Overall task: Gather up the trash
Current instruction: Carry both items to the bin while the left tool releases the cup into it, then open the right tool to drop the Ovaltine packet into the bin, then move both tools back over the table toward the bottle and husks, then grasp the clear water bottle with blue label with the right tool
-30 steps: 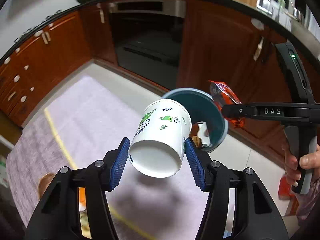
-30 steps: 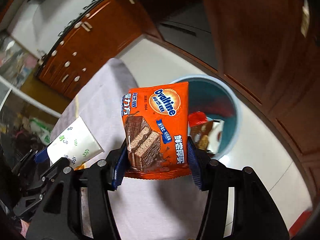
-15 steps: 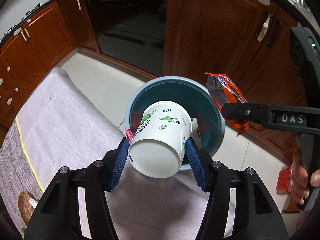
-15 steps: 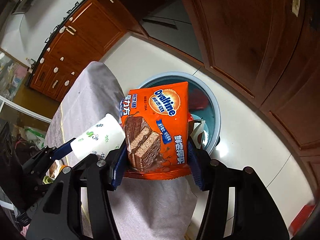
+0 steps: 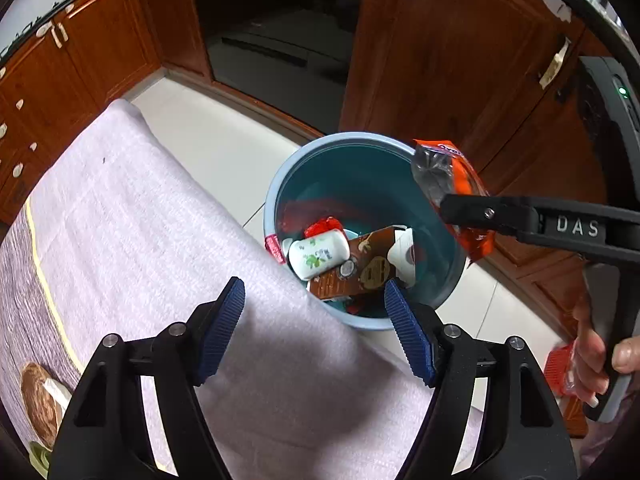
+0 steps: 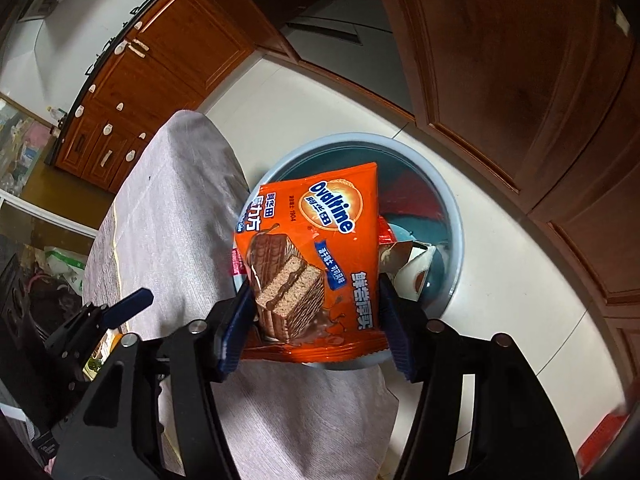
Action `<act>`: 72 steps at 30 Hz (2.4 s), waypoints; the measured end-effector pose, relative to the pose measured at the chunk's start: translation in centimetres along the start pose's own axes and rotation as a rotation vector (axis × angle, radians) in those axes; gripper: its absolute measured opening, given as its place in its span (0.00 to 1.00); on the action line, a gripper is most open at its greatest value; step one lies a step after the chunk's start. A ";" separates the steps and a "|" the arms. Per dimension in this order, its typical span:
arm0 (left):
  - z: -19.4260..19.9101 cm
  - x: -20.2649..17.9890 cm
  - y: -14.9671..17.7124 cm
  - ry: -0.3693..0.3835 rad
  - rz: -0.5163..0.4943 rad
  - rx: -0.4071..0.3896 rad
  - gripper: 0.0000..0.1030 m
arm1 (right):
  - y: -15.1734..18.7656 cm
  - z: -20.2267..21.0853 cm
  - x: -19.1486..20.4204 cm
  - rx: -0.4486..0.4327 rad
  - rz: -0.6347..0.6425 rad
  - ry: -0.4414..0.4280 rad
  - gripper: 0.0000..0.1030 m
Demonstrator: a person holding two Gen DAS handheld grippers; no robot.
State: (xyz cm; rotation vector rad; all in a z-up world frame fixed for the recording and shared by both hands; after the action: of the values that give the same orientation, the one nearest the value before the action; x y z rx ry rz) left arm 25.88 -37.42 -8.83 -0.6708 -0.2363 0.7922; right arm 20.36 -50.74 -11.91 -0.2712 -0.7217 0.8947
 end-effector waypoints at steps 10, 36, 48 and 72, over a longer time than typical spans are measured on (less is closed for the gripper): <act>2.6 1.9 1.5 0.000 0.055 -0.001 0.74 | 0.4 -0.2 1.5 0.022 -0.024 0.023 0.85; 16.9 12.3 10.0 -0.159 0.194 -0.095 0.74 | 8.4 3.2 15.9 0.068 0.198 -0.064 0.85; 24.0 19.7 19.2 -0.315 0.243 -0.093 0.74 | 15.1 3.0 24.0 0.142 0.327 -0.122 0.85; 25.0 26.0 31.6 -0.340 0.315 -0.058 0.74 | 27.5 2.7 32.1 0.313 0.505 -0.091 0.85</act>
State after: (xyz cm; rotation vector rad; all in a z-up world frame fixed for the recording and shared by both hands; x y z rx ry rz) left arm 14.58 9.14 -10.89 -0.6325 -0.4714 1.2072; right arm 14.91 -8.83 -8.98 -0.1331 -0.5923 1.4911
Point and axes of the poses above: each gripper's, at about its wrist camera, not at the fingertips, and z roughly against the way its jaws point, x to its left, y to its underside, the point moved 3 cm from there along -z, roughly the way its jaws point, and after that the axes turned 15 degrees about -x, right-handed, at the moved point
